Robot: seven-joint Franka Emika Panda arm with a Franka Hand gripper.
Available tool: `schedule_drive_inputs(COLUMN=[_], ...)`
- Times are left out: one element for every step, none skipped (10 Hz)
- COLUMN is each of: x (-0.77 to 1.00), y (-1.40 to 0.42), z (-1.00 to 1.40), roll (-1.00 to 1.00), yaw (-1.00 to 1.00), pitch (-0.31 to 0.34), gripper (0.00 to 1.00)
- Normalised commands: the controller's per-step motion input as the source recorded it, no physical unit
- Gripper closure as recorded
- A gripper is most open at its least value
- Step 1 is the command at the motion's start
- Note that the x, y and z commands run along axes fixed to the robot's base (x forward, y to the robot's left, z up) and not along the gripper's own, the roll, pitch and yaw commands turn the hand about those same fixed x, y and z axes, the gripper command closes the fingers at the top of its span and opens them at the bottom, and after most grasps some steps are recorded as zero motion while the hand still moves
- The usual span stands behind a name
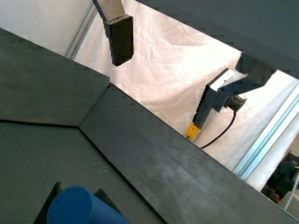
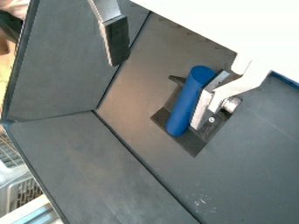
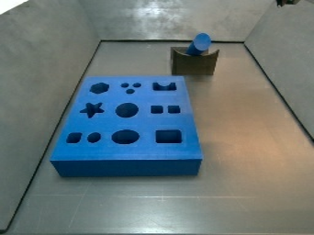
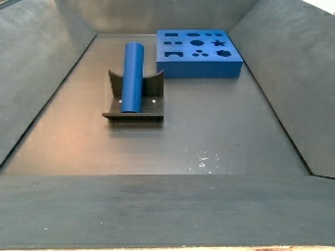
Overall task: Pick up the round object. Move up. Place the round object on the fixture. Regrasp the round object. Move to above the board. Insert the round object.
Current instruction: Regrasp the round object.
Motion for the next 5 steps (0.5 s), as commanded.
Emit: schedule_drive_inputs(x=[0.09,0.04,0.04,0.05,0.06], y=[-0.05,0.04,0.04,0.04,0.03], z=[-0.01,-1.00,-1.00,-1.00,-1.00], roll=[0.17,0.11,0.11,0.11,0.09], yaw=[0.21,0.23,0.20,0.19,0.16], pitch=[0.011,0.033,0.021,-0.006,-0.057], gripper=[0.00,0.00,0.00,0.00,0.00])
